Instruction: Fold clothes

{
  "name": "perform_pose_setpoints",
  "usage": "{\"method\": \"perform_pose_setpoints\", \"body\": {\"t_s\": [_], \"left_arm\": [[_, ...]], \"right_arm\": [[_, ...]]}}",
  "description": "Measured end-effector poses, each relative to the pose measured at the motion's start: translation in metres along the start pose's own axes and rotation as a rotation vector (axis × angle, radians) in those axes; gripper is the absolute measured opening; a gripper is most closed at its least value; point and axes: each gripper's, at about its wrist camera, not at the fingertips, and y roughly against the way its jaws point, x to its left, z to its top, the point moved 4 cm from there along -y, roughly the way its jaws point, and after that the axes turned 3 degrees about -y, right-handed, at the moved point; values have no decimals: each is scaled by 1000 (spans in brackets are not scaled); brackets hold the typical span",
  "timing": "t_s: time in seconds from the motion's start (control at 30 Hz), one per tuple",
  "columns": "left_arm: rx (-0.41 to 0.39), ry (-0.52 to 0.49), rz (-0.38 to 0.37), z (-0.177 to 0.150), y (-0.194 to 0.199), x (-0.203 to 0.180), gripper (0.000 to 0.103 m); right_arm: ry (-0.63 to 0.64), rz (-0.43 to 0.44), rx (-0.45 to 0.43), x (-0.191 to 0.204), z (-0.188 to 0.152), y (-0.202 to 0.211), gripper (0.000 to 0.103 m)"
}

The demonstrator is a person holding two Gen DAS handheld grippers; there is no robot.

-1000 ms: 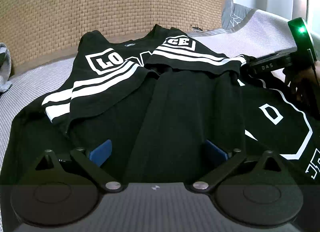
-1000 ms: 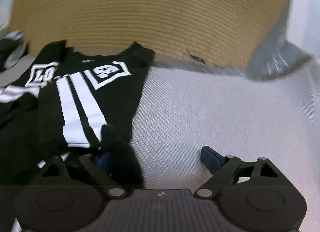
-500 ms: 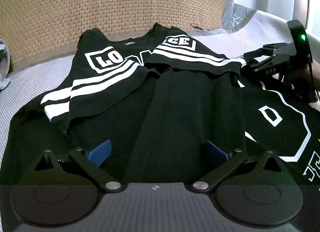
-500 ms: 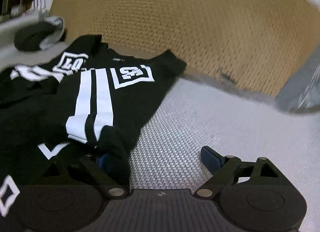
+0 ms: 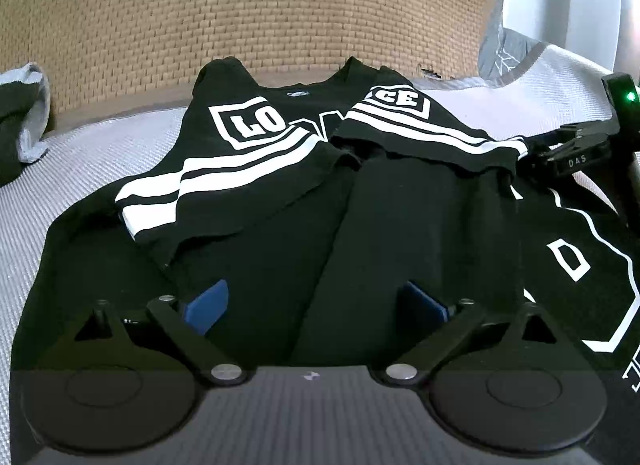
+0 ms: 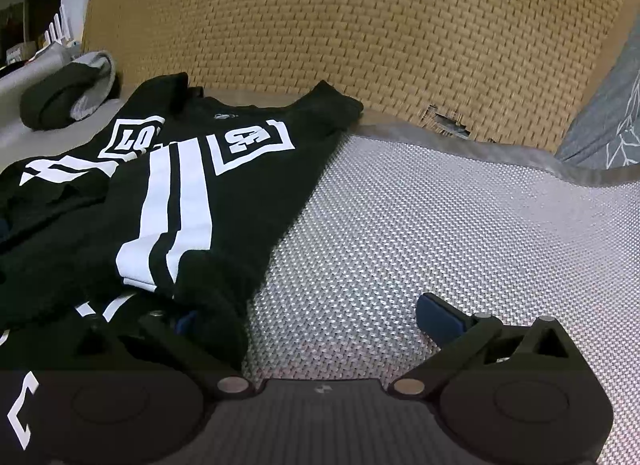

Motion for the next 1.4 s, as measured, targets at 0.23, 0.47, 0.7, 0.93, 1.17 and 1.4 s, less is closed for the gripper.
{"method": "perform_pose_setpoints", "body": {"t_s": [0.23, 0.47, 0.7, 0.93, 1.17, 1.4], "left_arm": [[9, -18, 70, 8, 0, 5, 87], [16, -14, 140, 10, 3, 17, 77], [0, 47, 175, 8, -7, 15, 87], [-6, 37, 187, 7, -9, 13, 88], [-8, 39, 185, 6, -10, 13, 89], [0, 30, 212, 10, -8, 11, 84]], "right_arm": [[0, 1, -1, -1, 0, 0, 103], [0, 0, -2, 0, -1, 0, 103], [0, 0, -3, 1, -1, 0, 103], [1, 0, -3, 1, -1, 0, 103], [0, 0, -3, 0, -1, 0, 103], [1, 0, -3, 0, -1, 0, 103]]}}
